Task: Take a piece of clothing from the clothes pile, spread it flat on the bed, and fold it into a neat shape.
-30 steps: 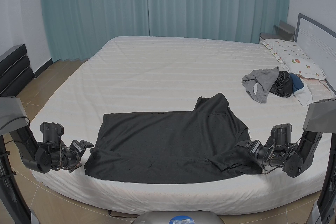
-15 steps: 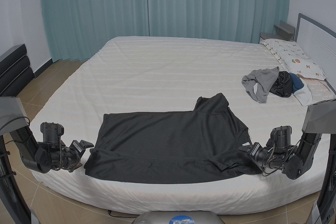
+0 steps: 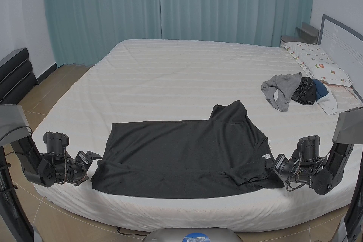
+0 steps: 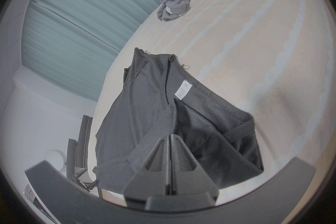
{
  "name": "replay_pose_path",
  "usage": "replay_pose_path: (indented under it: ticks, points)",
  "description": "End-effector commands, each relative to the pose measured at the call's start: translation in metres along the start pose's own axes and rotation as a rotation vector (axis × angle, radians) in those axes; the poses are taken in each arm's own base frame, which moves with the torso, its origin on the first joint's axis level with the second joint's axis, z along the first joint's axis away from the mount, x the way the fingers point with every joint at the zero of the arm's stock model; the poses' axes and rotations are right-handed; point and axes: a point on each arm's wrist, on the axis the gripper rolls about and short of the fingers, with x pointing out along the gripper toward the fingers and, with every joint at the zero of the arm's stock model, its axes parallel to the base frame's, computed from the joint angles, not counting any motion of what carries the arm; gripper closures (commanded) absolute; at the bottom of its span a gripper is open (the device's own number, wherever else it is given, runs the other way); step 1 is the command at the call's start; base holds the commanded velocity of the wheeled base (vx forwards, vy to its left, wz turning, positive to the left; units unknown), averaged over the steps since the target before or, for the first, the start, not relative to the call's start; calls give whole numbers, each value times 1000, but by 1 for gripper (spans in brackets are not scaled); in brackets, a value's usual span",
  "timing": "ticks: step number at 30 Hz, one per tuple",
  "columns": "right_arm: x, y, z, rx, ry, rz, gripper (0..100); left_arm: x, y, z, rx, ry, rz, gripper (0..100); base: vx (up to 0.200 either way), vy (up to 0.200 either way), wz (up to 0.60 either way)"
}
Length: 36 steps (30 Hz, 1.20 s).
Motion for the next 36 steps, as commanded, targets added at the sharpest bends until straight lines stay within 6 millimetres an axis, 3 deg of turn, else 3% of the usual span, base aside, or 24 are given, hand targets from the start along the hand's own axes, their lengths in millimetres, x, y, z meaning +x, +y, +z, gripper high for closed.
replay_pose_path:
  ticks: [1,13,23,26,27,31,36]
  points:
    - [-23,10,3,-2,-27,43,100,0,0,0,-1,0,1,0,0,0,0]
    - [-41,17,0,-3,-17,57,100,0,0,0,0,-1,0,0,0,0,0]
    - [-47,5,-9,-4,12,4,100,1,-1,1,-4,-5,-3,0,0,0,0]
    - [-39,-5,-13,-39,45,-38,100,1,-1,1,-2,-5,-3,0,0,0,0]
    - [-36,-6,-15,-47,50,-44,0,1,-1,1,-2,-5,-3,0,0,0,0]
    - [-25,-16,-17,-59,72,-84,0,1,-1,1,-2,-5,-3,0,0,0,0]
    - [-19,-21,-6,-55,31,-78,0,1,-1,1,-1,-5,-3,0,0,0,0]
